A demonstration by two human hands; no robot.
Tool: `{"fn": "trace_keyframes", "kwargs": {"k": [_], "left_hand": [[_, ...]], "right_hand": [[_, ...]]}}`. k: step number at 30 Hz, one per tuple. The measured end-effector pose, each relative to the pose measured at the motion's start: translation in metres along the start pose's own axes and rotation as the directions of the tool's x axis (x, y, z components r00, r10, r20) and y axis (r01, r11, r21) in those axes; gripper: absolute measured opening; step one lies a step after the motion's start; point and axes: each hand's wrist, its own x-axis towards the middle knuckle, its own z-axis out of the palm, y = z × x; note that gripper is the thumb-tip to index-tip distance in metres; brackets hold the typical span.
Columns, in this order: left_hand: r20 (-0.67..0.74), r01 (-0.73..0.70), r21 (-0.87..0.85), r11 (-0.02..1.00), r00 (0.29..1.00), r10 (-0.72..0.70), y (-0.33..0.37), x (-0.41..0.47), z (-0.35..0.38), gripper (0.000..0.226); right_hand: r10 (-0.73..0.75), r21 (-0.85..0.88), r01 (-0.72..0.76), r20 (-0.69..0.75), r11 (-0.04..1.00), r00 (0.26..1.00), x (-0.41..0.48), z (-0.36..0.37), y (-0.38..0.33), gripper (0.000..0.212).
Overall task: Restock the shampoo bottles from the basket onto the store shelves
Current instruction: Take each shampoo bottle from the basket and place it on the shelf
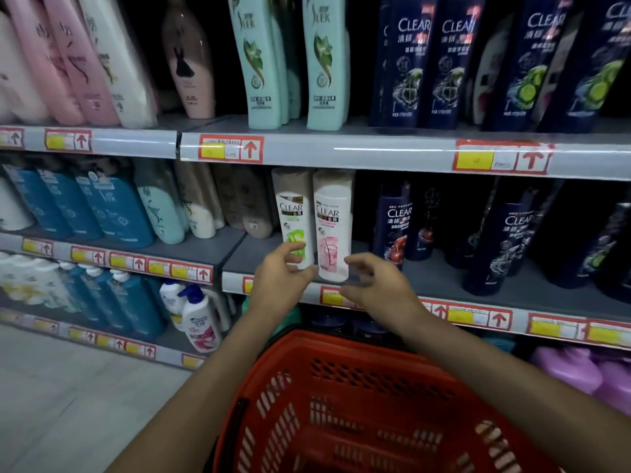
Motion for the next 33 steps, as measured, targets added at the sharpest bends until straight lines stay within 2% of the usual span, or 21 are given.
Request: {"fn": "trace_keyframes", "kwargs": {"k": [7,10,13,17,21,24,29,33], "left_hand": [[-0.094,-0.001,0.11,0.994,0.996,0.012,0.02,0.001,0.038,0.071],[-0.154,0.026,0.138,0.99,0.988,-0.005,0.026,0.009,0.055,0.074],[-0.204,0.065,0.173,0.983,0.978,-0.029,0.027,0.018,0.068,0.065],[-0.284,0.115,0.19,0.975,0.957,-0.058,0.035,0.025,0.078,0.054],[-0.291,0.117,0.131,0.985,0.954,-0.075,0.041,0.024,0.076,0.049],[-0.271,0.084,0.007,0.996,0.959,-0.078,0.037,0.014,0.067,0.05],[-0.274,0.075,-0.224,0.972,0.952,-0.137,0.018,-0.015,0.04,0.063],[-0.259,0.083,-0.297,0.951,0.952,-0.164,0.007,-0.039,0.016,0.042]], "right_hand": [[0.049,-0.022,-0.049,-0.033,0.999,0.998,-0.013,-0.026,0.036,0.048],[0.076,0.073,-0.074,-0.024,0.995,0.997,-0.005,-0.02,0.031,0.053],[0.113,0.104,-0.113,-0.002,0.988,0.994,0.002,-0.016,0.024,0.063],[0.126,0.095,-0.126,0.003,0.988,0.992,0.007,-0.02,0.024,0.06],[0.114,0.038,-0.112,-0.037,0.993,0.993,0.01,-0.018,0.027,0.056],[0.095,-0.007,-0.096,-0.058,0.995,0.994,0.011,-0.015,0.03,0.058],[-0.062,-0.083,0.053,-0.116,0.995,0.991,0.009,-0.009,0.024,0.048],[-0.136,-0.128,0.115,-0.166,0.985,0.977,0.025,0.006,0.015,0.045]]}}
